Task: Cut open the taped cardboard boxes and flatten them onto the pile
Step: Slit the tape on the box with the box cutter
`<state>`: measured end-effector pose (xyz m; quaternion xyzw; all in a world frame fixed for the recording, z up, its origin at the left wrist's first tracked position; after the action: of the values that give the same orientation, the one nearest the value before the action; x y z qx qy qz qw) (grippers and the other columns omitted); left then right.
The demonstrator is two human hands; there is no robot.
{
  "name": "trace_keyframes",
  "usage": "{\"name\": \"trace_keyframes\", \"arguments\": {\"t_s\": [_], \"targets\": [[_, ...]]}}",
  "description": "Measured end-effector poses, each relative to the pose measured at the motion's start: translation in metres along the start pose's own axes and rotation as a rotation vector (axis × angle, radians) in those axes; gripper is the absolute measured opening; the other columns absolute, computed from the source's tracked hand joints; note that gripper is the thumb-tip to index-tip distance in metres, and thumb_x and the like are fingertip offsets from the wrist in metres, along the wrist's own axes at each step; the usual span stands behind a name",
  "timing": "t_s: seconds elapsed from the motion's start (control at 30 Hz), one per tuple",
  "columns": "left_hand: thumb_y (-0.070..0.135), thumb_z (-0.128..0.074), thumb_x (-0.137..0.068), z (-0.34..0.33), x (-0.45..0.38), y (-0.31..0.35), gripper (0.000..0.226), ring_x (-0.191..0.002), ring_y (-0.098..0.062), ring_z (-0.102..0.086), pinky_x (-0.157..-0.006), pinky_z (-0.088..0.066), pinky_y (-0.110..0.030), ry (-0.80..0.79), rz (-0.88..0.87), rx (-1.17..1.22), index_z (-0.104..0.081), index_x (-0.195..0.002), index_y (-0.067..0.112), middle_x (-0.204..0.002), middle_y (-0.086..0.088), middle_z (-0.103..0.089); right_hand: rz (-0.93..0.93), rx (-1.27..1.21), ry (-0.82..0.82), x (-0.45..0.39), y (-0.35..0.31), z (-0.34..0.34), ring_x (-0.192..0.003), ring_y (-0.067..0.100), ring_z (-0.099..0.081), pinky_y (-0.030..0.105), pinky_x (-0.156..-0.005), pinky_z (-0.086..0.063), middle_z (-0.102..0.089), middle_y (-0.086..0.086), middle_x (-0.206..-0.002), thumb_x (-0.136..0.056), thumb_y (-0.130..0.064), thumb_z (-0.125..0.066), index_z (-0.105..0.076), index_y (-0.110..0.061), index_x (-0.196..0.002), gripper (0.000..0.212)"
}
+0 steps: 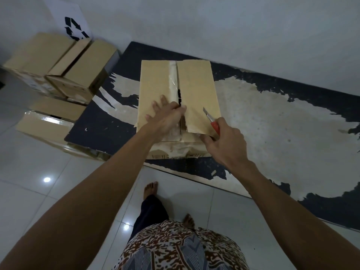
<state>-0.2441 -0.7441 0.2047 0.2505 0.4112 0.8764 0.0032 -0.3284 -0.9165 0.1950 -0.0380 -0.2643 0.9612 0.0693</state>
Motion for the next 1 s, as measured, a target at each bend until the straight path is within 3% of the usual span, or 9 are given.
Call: {"name": "trace_keyframes", "arguments": {"t_s": [0.07, 0.17, 0.23, 0.33, 0.43, 0.63, 0.73, 0.87, 1.0], "targets": [[0.061, -0.039, -0.098, 0.008, 0.004, -0.008, 0.066, -0.147, -0.028, 0.029, -0.112, 0.019, -0.06, -0.107, -0.077, -0.148, -0.023, -0.156, 0.033, -0.164, 0.001, 0.02, 0.004, 0.039, -0.009, 0.0, 0.0, -0.001, -0.067, 0.025, -0.058, 0.039, -0.066, -0.052, -0.06, 0.0, -0.078, -0.086, -0.053, -0.06, -0.047, -0.02, -0.1, 0.038], [0.088, -0.053, -0.067, 0.025, 0.009, -0.015, 0.111, -0.149, -0.034, 0.021, -0.114, 0.0, -0.072, -0.281, -0.177, -0.578, -0.007, -0.157, 0.041, -0.165, 0.002, 0.015, -0.004, 0.078, -0.011, 0.0, -0.001, -0.003, -0.071, 0.028, -0.06, 0.04, -0.068, -0.052, -0.061, 0.003, -0.083, -0.085, -0.054, -0.062, -0.047, -0.019, -0.103, 0.042], [0.083, -0.069, -0.052, 0.032, 0.008, -0.013, 0.133, -0.151, -0.035, 0.007, -0.112, -0.014, -0.073, -0.314, -0.232, -0.855, -0.003, -0.157, 0.037, -0.166, 0.001, 0.007, -0.012, 0.094, -0.005, 0.001, -0.002, -0.004, -0.072, 0.028, -0.06, 0.039, -0.068, -0.052, -0.061, 0.004, -0.084, -0.085, -0.054, -0.063, -0.047, -0.018, -0.106, 0.044], [0.063, -0.084, -0.059, 0.036, 0.008, -0.006, 0.123, -0.144, -0.031, -0.027, -0.114, -0.029, -0.057, -0.173, -0.314, -0.961, -0.017, -0.157, 0.028, -0.162, -0.006, -0.023, -0.027, 0.114, -0.018, 0.002, -0.002, -0.005, -0.075, 0.029, -0.059, 0.038, -0.069, -0.049, -0.061, 0.005, -0.087, -0.086, -0.053, -0.062, -0.047, -0.018, -0.106, 0.044], [0.064, -0.073, -0.075, 0.037, 0.014, -0.007, 0.108, -0.13, -0.031, -0.044, -0.108, -0.037, -0.044, -0.131, -0.419, -1.046, -0.019, -0.156, 0.018, -0.15, -0.011, -0.043, -0.019, 0.111, -0.013, 0.001, -0.003, -0.003, -0.075, 0.029, -0.059, 0.039, -0.07, -0.05, -0.06, 0.005, -0.087, -0.086, -0.054, -0.062, -0.047, -0.018, -0.106, 0.044], [0.054, -0.032, -0.101, 0.04, 0.032, -0.012, 0.077, -0.102, -0.032, -0.06, -0.089, -0.046, -0.039, -0.084, -0.676, -1.165, 0.002, -0.155, 0.011, -0.134, -0.021, -0.052, -0.022, 0.13, -0.029, 0.001, -0.001, -0.002, -0.077, 0.029, -0.059, 0.039, -0.071, -0.05, -0.06, 0.004, -0.089, -0.086, -0.059, -0.062, -0.046, -0.019, -0.107, 0.048], [0.039, -0.036, -0.104, 0.039, 0.04, -0.016, 0.064, -0.074, -0.023, -0.054, -0.068, -0.041, -0.032, 0.019, -0.784, -1.074, 0.007, -0.148, 0.019, -0.125, -0.022, -0.055, -0.031, 0.127, -0.04, 0.002, -0.001, -0.002, -0.081, 0.03, -0.06, 0.039, -0.072, -0.049, -0.061, 0.005, -0.093, -0.084, -0.062, -0.062, -0.046, -0.018, -0.111, 0.053], [0.033, -0.036, -0.098, 0.033, 0.05, -0.024, 0.053, -0.063, -0.03, -0.061, -0.058, -0.055, -0.041, 0.142, -0.784, -0.68, -0.003, -0.141, 0.035, -0.113, -0.028, -0.061, -0.053, 0.117, -0.029, 0.005, 0.0, -0.002, -0.084, 0.031, -0.061, 0.041, -0.073, -0.051, -0.062, 0.006, -0.095, -0.083, -0.062, -0.062, -0.045, -0.019, -0.114, 0.056], [0.045, -0.031, -0.091, 0.021, 0.048, -0.032, 0.054, -0.071, -0.032, -0.067, -0.06, -0.056, -0.042, 0.227, -0.758, -0.775, -0.033, -0.134, 0.012, -0.106, -0.021, -0.065, -0.079, 0.051, -0.051, 0.006, -0.005, 0.001, -0.083, 0.026, -0.06, 0.037, -0.071, -0.051, -0.061, 0.002, -0.094, -0.078, -0.061, -0.07, -0.046, -0.02, -0.113, 0.058]]}}
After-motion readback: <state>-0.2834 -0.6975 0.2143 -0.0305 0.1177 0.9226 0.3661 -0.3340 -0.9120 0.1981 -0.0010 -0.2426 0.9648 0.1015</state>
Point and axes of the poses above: each hand's wrist, its own x-axis away from the middle knuckle, its own z-axis out of the back of the hand, y = z × x, the point moved 3 cm from there along -x, towards the middle knuckle
